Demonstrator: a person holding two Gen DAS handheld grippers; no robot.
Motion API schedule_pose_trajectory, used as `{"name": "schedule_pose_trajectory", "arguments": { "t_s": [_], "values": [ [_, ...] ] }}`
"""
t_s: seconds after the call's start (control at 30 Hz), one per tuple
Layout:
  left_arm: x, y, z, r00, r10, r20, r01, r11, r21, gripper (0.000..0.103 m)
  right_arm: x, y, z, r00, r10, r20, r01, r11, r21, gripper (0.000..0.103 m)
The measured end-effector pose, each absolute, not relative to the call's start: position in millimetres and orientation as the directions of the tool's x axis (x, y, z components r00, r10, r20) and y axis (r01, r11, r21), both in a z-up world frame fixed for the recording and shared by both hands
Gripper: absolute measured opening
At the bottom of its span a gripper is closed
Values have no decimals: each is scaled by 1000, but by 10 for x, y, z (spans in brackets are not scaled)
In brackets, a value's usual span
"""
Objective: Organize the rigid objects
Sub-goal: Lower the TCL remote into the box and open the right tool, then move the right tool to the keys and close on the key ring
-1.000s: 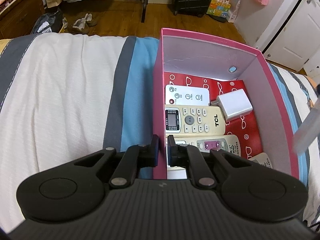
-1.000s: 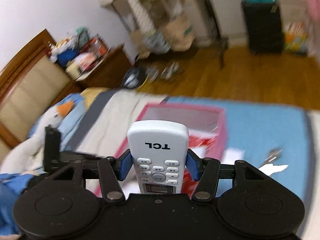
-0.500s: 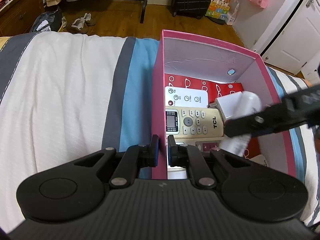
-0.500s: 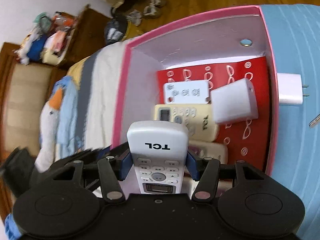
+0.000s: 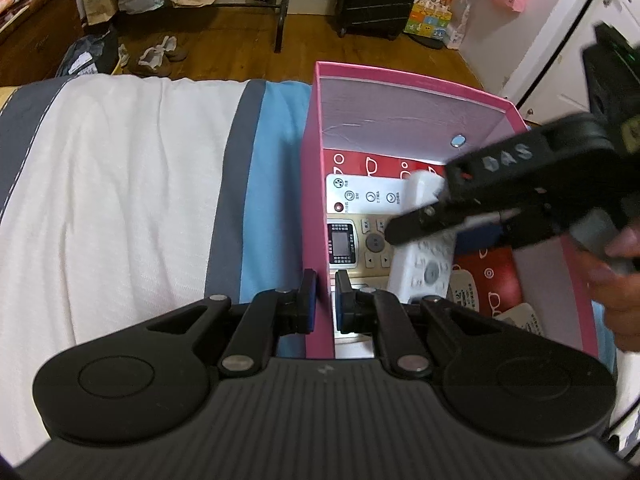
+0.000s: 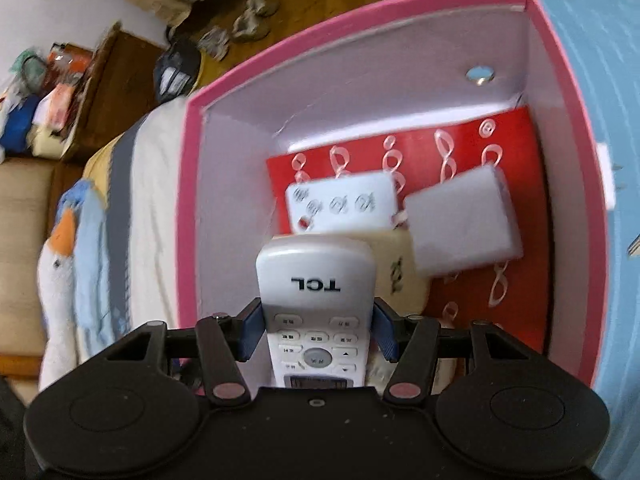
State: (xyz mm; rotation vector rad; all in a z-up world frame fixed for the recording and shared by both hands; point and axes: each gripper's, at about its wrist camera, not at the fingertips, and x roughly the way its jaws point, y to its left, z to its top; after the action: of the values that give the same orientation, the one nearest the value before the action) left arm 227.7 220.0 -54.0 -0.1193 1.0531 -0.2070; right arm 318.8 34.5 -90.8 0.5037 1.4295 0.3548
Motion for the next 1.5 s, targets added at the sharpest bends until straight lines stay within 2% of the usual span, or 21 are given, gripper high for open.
{"name": "schedule_pose_trajectory", "arguments": {
  "t_s": [0.2,0.47,0.57,0.7,0.73,0.87,1.03,1.13,1.2,1.5],
  "values": [
    [2263,2172,-526,481,-216,-849,124,976,-179,8,3259,316,-977,84,540,-838,118,829,546,63],
    [2283,2183,-526,478,-219,-850,123,976,-183,9,2990,146,-339,162,552,-818,-217,829,516,63],
    [2287,2184,-533,478,-218,-851,123,976,-180,9,2802,14,-17,276,531,-801,-355,831,428,63],
    [2294,2187,-534,478,-213,-852,119,977,-177,9,2613,-162,227,390,453,-801,-436,857,273,63],
    [2295,2181,-534,478,-210,-853,120,978,-173,9,2584,-219,240,407,407,-818,-427,876,224,63],
    [2295,2163,-530,477,-200,-856,119,979,-163,9,2507,-553,223,436,349,-829,-382,906,180,63],
    [2295,2146,-525,475,-196,-858,119,980,-157,9,2340,-977,185,542,300,-785,-333,934,127,63],
    [2294,2140,-527,474,-193,-859,117,981,-155,9,2240,-1179,108,608,267,-748,-319,944,77,70],
    [2293,2143,-528,473,-191,-860,114,981,-155,9,2254,-1255,16,605,243,-758,-324,945,45,71],
    [2303,2110,-515,468,-173,-866,110,984,-137,9,2454,-1475,-528,589,227,-776,-263,961,82,71]
  ]
}}
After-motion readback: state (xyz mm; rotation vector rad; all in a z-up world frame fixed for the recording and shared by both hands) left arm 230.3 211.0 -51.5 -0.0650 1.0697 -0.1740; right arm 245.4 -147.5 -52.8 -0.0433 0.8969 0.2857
